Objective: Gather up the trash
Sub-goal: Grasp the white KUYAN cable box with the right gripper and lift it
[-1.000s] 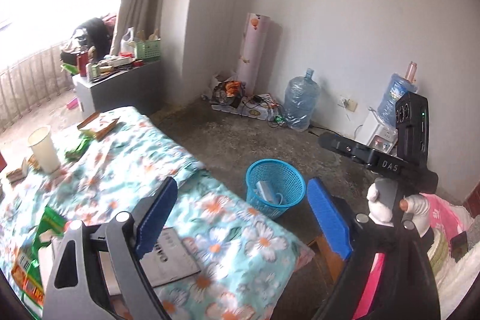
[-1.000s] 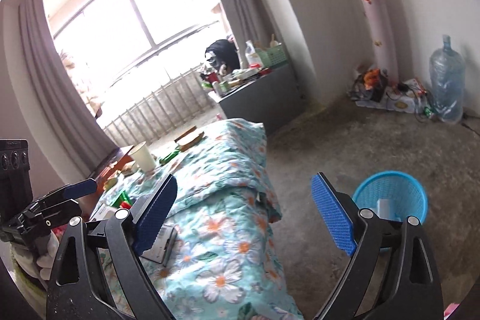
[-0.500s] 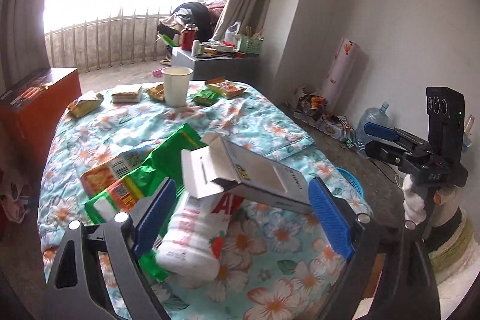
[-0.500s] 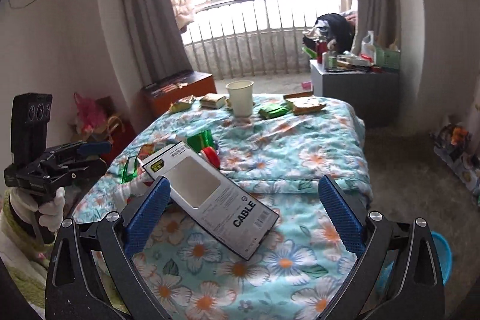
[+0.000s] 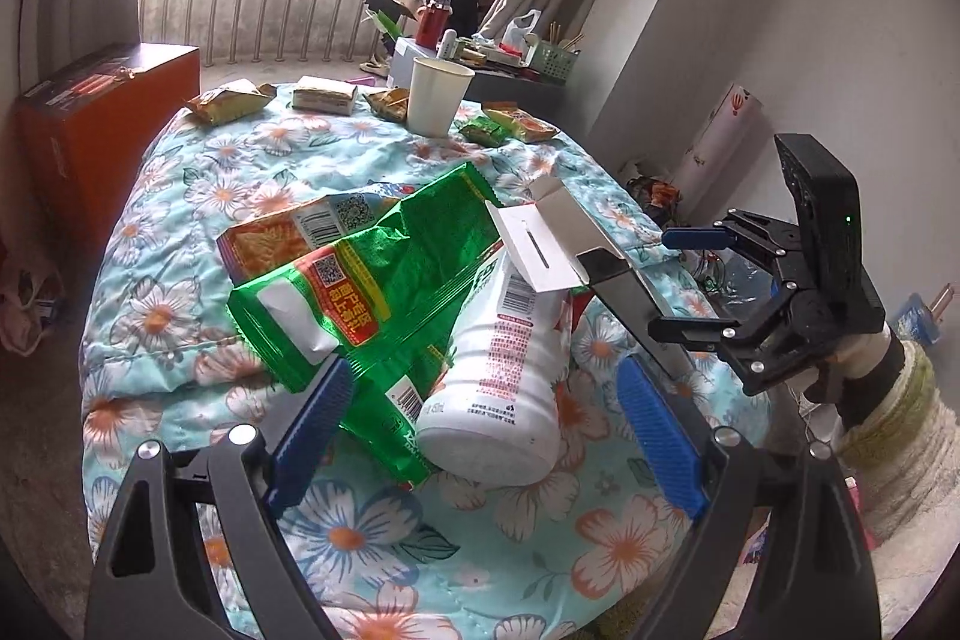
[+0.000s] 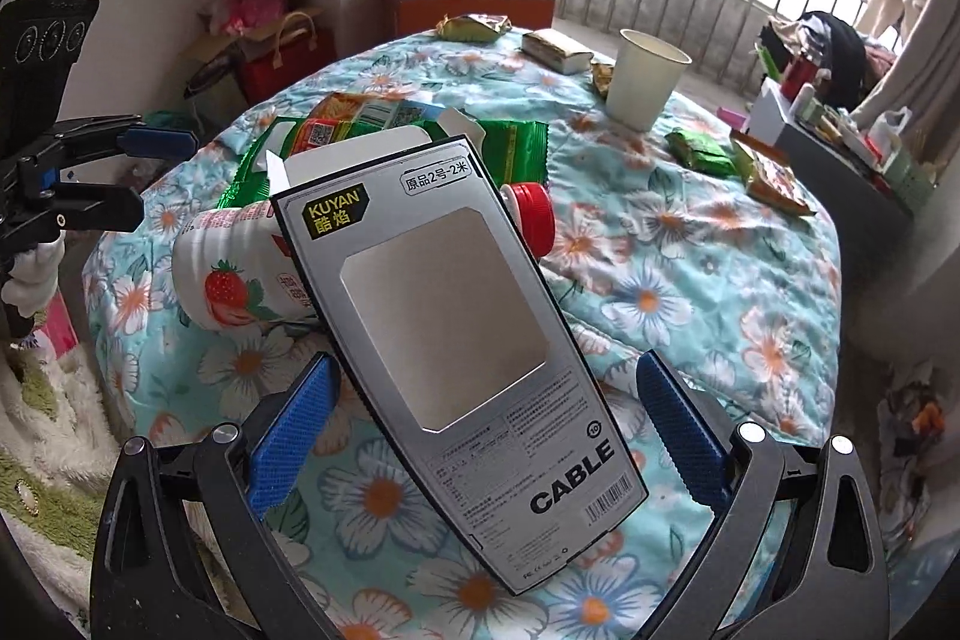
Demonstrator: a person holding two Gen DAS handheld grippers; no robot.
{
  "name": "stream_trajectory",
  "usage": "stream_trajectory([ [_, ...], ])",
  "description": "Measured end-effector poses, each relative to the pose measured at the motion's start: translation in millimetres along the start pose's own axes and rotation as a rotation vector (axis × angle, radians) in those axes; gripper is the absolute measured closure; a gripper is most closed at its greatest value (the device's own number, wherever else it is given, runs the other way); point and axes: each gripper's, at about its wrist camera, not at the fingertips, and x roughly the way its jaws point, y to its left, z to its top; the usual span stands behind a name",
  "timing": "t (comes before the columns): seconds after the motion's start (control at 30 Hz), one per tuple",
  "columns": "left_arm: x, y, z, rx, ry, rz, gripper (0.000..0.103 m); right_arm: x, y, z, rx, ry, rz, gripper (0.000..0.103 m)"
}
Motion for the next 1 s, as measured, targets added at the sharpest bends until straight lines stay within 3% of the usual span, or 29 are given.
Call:
stream_trajectory([
  [0.37, 8, 4, -2, -0.001, 0.003, -0.046, 0.016, 24, 0, 12, 0.010, 0.077, 0.074, 0.008],
  [0.77, -6, 5, -10, 0.025, -0.040, -0.046, 0.016, 20, -12, 6, 0.134, 0.038, 0.128, 0.009],
  [0.87, -10, 6, -14, 0.018, -0.044, -0.033, 0.016, 19, -16, 6, 0.171, 0.023, 0.136, 0.014],
  [1.0, -18, 7, -21, 0.011, -0.050, -0.012, 0.016, 9, -21, 3, 0.255, -0.002, 0.162, 0.032],
])
